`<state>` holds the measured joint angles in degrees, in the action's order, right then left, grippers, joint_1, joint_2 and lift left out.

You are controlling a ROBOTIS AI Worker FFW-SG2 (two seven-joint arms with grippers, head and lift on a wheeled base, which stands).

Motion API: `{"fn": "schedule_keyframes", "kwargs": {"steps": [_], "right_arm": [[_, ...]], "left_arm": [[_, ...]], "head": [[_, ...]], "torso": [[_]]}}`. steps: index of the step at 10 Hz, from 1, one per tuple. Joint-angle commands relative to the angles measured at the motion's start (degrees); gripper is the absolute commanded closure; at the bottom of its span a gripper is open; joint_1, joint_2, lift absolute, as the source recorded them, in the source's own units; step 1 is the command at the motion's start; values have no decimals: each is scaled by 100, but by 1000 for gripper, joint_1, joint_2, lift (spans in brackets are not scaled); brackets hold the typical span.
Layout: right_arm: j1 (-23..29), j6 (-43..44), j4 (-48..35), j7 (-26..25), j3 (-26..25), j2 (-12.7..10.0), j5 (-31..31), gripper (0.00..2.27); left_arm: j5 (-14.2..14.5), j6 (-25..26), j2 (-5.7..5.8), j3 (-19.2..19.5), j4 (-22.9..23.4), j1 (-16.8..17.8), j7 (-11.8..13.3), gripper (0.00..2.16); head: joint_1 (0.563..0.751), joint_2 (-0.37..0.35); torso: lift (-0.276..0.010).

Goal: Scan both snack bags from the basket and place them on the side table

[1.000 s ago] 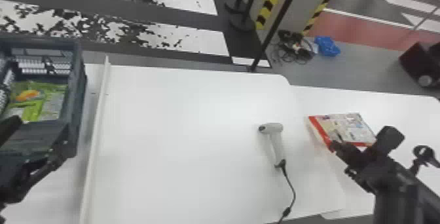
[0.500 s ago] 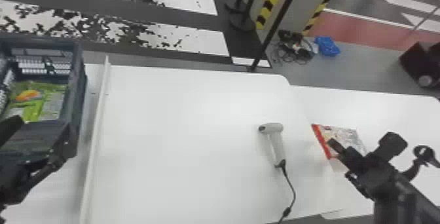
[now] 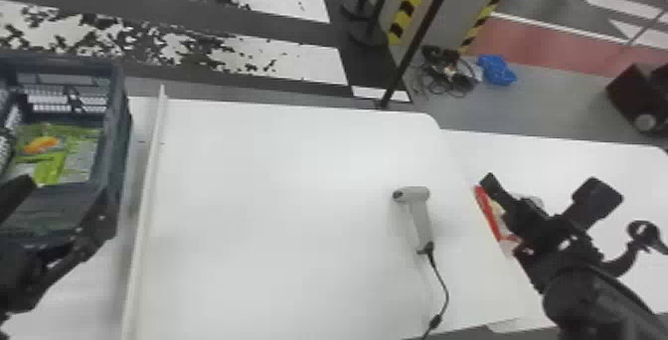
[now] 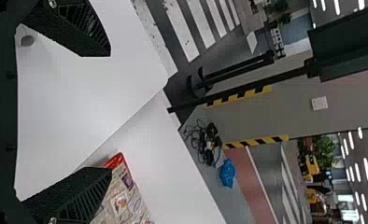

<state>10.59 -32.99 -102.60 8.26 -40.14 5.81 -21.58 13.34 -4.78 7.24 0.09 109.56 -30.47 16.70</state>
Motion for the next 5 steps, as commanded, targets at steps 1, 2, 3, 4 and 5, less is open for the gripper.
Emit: {"fn": "schedule_keyframes", "kwargs": {"steps": [1,2,3,4,5], "right_arm": [[382,227,-691,0,569,-239,119,36],[628,403,-1043,0,956,-397,198,33],[883,666,-1289,0,1439,-546,453,33],[1173,1211,-1377,0,2037,-587,848,39],[1428,1967,-1350,-35,2599,-587,1244,39]], "left_arm": [[-15,-53,-12,0,39,-65,0,100],[-24,-105,-20,9,83,-117,0,100],[-42,-123,-38,9,110,-144,0,100],[-77,-123,-73,9,136,-161,0,100],[-94,-123,-100,0,171,-170,0,100]], "head": [[695,-350],[695,-350],[695,-350],[695,-340],[695,-308]], "torso": [[-75],[-75],[-75],[-75],[-75]]}}
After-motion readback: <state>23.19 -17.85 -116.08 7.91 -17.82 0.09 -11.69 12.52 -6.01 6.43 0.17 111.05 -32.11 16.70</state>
